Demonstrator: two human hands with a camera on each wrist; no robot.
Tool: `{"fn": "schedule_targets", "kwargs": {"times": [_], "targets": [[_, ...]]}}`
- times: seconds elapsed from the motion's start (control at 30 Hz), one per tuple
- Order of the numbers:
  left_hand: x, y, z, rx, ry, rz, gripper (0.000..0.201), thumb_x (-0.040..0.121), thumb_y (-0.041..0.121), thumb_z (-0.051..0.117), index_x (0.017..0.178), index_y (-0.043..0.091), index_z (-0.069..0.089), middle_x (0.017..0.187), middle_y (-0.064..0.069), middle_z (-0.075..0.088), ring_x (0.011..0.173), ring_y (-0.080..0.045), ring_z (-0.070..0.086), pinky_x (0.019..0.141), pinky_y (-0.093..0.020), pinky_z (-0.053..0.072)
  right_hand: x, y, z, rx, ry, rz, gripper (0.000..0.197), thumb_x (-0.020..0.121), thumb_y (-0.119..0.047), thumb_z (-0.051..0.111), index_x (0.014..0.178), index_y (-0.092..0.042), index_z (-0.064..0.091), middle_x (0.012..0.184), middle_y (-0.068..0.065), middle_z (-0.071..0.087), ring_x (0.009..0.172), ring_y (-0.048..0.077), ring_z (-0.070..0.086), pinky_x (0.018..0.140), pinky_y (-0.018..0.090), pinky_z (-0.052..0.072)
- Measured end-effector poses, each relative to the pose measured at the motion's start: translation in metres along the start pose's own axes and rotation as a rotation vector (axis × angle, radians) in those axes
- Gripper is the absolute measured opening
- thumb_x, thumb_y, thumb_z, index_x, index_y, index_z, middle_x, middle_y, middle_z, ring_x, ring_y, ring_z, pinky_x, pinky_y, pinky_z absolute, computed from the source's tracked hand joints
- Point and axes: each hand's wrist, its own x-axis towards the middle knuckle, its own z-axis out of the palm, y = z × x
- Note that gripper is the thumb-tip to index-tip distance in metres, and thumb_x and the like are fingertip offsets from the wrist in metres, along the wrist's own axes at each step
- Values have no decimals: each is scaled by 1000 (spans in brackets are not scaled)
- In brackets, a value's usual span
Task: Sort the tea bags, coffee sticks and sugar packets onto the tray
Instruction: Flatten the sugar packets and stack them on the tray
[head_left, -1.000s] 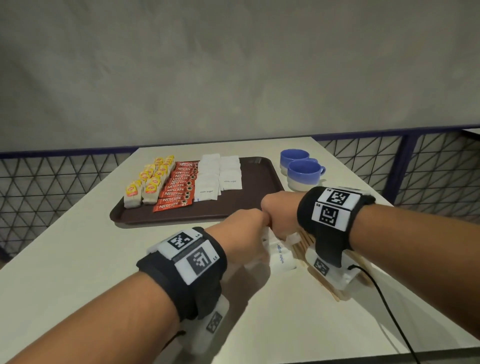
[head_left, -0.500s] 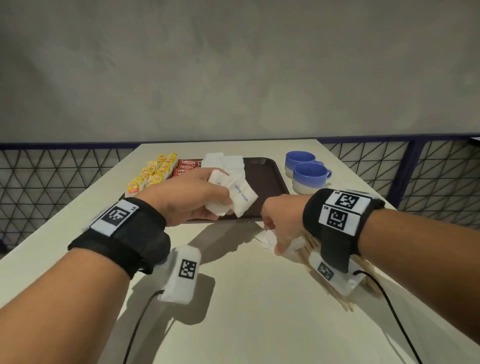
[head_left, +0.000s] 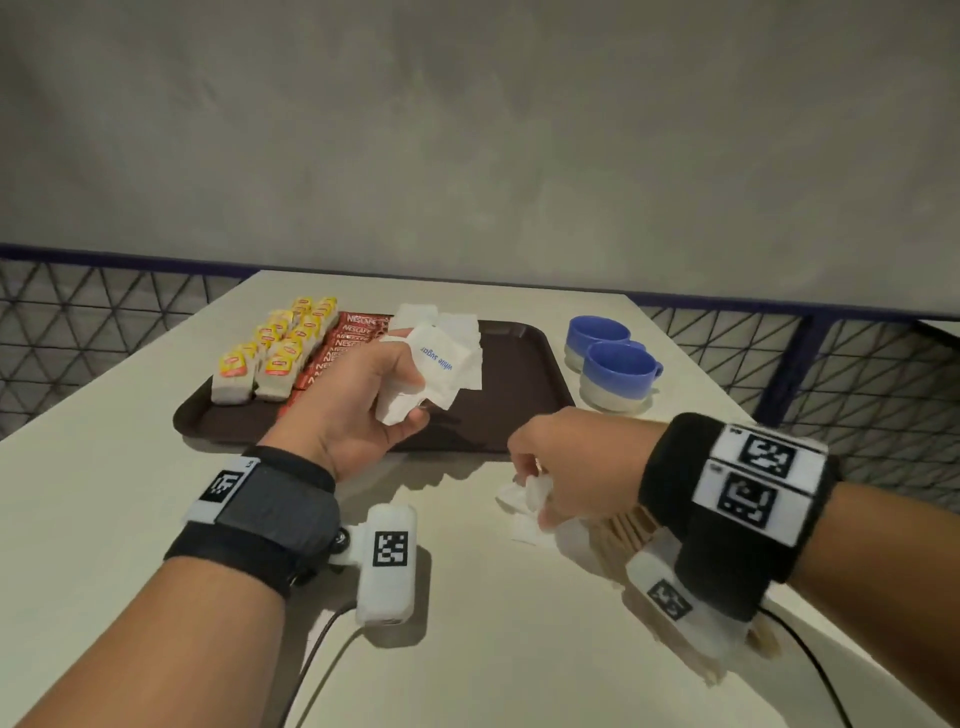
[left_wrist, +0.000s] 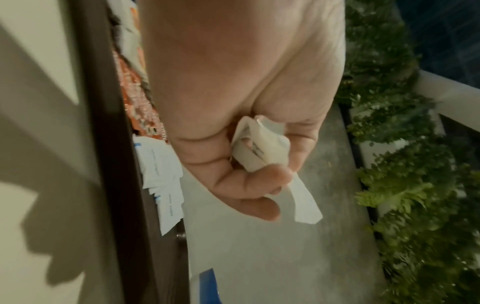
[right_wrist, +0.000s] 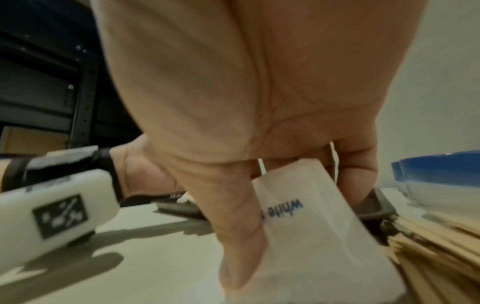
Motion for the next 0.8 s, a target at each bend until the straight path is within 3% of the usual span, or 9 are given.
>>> {"fn": "schedule_targets", "kwargs": {"times": [0.23,0.4,0.47,0.57,0.63,0.7,0.8], "targets": [[-4,-5,4,66,-41,17,40,83,-6,46,102,24,65,102,-4,76,82,-17,67,48,-22,48,-17,30,-24,302,44,-4,21,85,-37,79,91,-33,60,80,-15,68,68,0,67,62,15,52],[0,-10,0,50,28,-9,47,83,-4,51,122,19,64,119,-8,74,97,-23,65,49,-23,51,-23,11,-10,212,-132,-58,25,82,-44,81,94,-35,61,88,-10,67,79,9,64,74,31,59],[0,-12,-1,25,53,-19,52,83,-4,50,131,14,63,118,-7,75,93,-21,66,49,-22,51,-22,1,-2,85,-138,-43,30,83,-44,80,99,-32,58,91,-9,63,83,13,63,77,30,58],[-4,-12,0,6,64,-28,51,84,-4,50,131,10,63,117,-7,76,90,-19,67,51,-22,52,-16,-7,3,-34,-113,14,45,83,-48,80,110,-28,50,99,-5,62,86,16,63,78,27,58],[-7,-11,1,0,76,-16,46,86,-5,49,124,14,64,120,-8,75,95,-21,67,52,-23,52,-12,-9,1,-53,-129,39,57,80,-52,81,119,-28,48,104,-2,63,89,16,65,84,31,60],[-9,-9,2,7,81,-8,43,87,-7,48,115,21,66,121,-9,73,100,-23,66,52,-24,52,-10,-10,-2,-98,-174,57,62,80,-55,79,126,-26,50,108,-1,66,92,18,67,87,33,60],[-10,-8,1,55,45,-21,53,85,-9,47,121,23,70,127,-10,70,104,-26,67,54,-25,54,-5,-14,-5,-166,-207,64,62,79,-58,78,125,-20,60,107,2,70,93,21,70,87,32,60]]}}
